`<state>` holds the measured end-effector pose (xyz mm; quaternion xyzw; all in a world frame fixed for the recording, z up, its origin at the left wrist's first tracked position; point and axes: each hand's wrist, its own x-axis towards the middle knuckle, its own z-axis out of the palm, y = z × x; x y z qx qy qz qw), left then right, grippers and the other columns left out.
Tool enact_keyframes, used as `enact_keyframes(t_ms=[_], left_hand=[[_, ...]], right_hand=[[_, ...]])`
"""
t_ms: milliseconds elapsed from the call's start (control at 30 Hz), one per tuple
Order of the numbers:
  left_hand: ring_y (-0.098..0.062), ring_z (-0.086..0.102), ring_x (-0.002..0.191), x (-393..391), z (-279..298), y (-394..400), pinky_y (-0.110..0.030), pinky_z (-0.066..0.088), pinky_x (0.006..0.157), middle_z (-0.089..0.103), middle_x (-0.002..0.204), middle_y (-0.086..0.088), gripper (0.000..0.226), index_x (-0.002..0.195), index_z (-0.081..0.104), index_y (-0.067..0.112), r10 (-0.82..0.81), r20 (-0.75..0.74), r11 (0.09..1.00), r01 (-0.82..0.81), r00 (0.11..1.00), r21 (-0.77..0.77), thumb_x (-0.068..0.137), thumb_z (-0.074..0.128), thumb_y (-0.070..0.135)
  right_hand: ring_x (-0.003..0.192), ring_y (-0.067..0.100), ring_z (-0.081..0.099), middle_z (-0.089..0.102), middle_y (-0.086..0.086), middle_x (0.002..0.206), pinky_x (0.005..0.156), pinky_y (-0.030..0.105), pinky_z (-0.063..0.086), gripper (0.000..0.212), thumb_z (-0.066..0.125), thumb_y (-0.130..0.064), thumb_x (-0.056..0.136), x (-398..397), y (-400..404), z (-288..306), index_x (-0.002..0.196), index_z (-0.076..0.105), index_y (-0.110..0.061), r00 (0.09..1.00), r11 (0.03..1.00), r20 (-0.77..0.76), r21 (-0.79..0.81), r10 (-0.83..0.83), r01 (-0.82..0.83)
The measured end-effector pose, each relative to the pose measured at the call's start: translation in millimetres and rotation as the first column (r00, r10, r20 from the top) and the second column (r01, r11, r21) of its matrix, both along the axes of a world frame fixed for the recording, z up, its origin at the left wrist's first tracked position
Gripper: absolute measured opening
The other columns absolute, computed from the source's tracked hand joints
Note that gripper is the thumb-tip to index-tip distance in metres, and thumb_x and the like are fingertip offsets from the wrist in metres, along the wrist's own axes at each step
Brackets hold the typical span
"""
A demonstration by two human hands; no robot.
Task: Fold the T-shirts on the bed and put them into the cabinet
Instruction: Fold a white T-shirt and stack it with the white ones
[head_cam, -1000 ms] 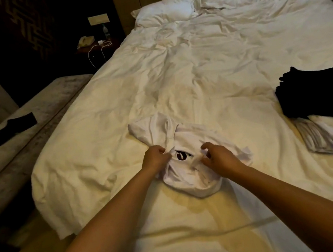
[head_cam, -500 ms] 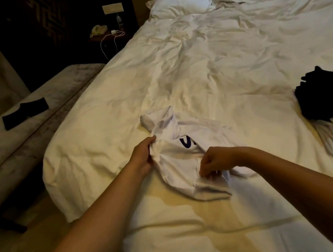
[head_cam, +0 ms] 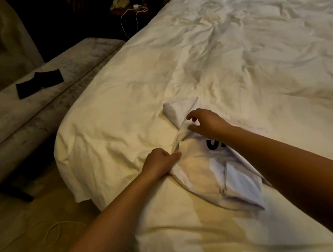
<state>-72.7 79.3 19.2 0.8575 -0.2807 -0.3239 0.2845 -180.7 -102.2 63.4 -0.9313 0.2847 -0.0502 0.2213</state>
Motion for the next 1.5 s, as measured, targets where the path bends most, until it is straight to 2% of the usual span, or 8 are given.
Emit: enact_keyframes(t_ms=[100, 233, 400, 567, 700, 900, 1233, 1500], left_hand=[[-0.02, 0.057, 0.052, 10, -1, 4, -0.027, 0.046, 0.057, 0.064, 0.062, -0.008, 0.05, 0.066, 0.062, 0.011, -0.108, -0.022, 0.984, 0.11, 0.994, 0.137, 0.077, 0.075, 0.058], [-0.016, 0.052, 0.051, 21, -1, 10, -0.019, 0.041, 0.048, 0.06, 0.064, -0.006, 0.04, 0.072, 0.067, 0.006, -0.191, -0.163, 0.963, 0.217, 0.968, 0.16, 0.077, 0.083, 0.042], [-0.02, 0.054, 0.051, 32, -5, 8, -0.031, 0.045, 0.055, 0.06, 0.064, -0.01, 0.027, 0.076, 0.065, 0.007, -0.011, -0.346, 0.982, -0.055, 0.938, -0.18, 0.087, 0.077, 0.028], [-0.012, 0.049, 0.052, 33, 34, -19, -0.023, 0.038, 0.041, 0.055, 0.071, -0.006, 0.015, 0.091, 0.062, 0.008, 0.018, -0.4, 0.904, -0.186, 0.916, -0.385, 0.099, 0.062, 0.021], [-0.015, 0.061, 0.065, 25, 80, -64, -0.026, 0.057, 0.051, 0.06, 0.082, -0.008, 0.01, 0.1, 0.061, 0.004, -0.01, -0.468, 0.826, -0.256, 0.884, -0.502, 0.102, 0.055, 0.012], [-0.013, 0.06, 0.061, 14, 161, -133, -0.031, 0.056, 0.064, 0.061, 0.07, -0.002, 0.019, 0.084, 0.064, 0.01, -0.007, 0.009, 0.771, 0.012, 1.0, -0.637, 0.1, 0.06, 0.02], [-0.018, 0.061, 0.084, -65, 313, -204, -0.03, 0.043, 0.07, 0.066, 0.089, -0.001, 0.023, 0.102, 0.07, 0.01, -0.003, 0.475, 0.627, 0.371, 0.88, -0.685, 0.102, 0.054, 0.027], [-0.012, 0.058, 0.078, -110, 398, -206, -0.032, 0.05, 0.066, 0.061, 0.084, 0.006, 0.02, 0.093, 0.063, 0.023, 0.098, 0.562, 0.531, 0.434, 0.822, -0.728, 0.104, 0.05, 0.032]], right_hand=[[0.102, 0.025, 0.056, 0.053, 0.004, 0.117, 0.088, 0.037, 0.049, 0.053, 0.077, -0.042, 0.08, 17, -10, -10, 0.126, 0.059, -0.021, 0.979, 0.994, -0.184, -0.047, 0.088, -0.098], [0.099, 0.026, 0.057, 0.058, 0.006, 0.109, 0.078, 0.031, 0.044, 0.021, 0.062, -0.024, 0.09, 26, -22, -17, 0.108, 0.067, -0.014, 0.96, 0.988, -0.27, -0.104, 0.081, -0.113], [0.089, 0.029, 0.059, 0.064, 0.012, 0.103, 0.08, 0.041, 0.05, 0.016, 0.057, -0.014, 0.094, 22, -32, 1, 0.102, 0.066, -0.004, 0.984, 0.989, 0.136, 0.1, -0.118, 0.105], [0.071, 0.024, 0.053, 0.049, 0.01, 0.077, 0.064, 0.042, 0.059, 0.02, 0.042, -0.01, 0.101, -8, -57, 50, 0.082, 0.048, -0.007, 0.793, 0.784, 0.426, 0.612, -0.435, 0.101], [0.064, 0.019, 0.045, 0.046, 0.006, 0.071, 0.057, 0.032, 0.044, 0.023, 0.043, -0.007, 0.097, -47, -79, 91, 0.078, 0.05, -0.015, 0.755, 0.852, 0.479, 0.484, -0.448, 0.198], [0.065, 0.025, 0.056, 0.056, 0.006, 0.072, 0.058, 0.038, 0.053, 0.016, 0.061, -0.009, 0.095, -129, -105, 156, 0.079, 0.059, -0.013, 0.666, 0.897, 0.605, 0.348, -0.437, 0.273], [0.09, 0.026, 0.066, 0.065, 0.009, 0.094, 0.074, 0.036, 0.061, 0.019, 0.059, -0.025, 0.099, -254, -118, 263, 0.098, 0.064, -0.007, 0.555, 0.871, 0.706, 0.184, -0.439, 0.455], [0.096, 0.016, 0.057, 0.05, -0.004, 0.107, 0.077, 0.019, 0.043, 0.04, 0.08, -0.013, 0.081, -317, -104, 326, 0.117, 0.061, -0.015, 0.779, 0.817, 0.579, -0.312, -0.242, 0.485]])
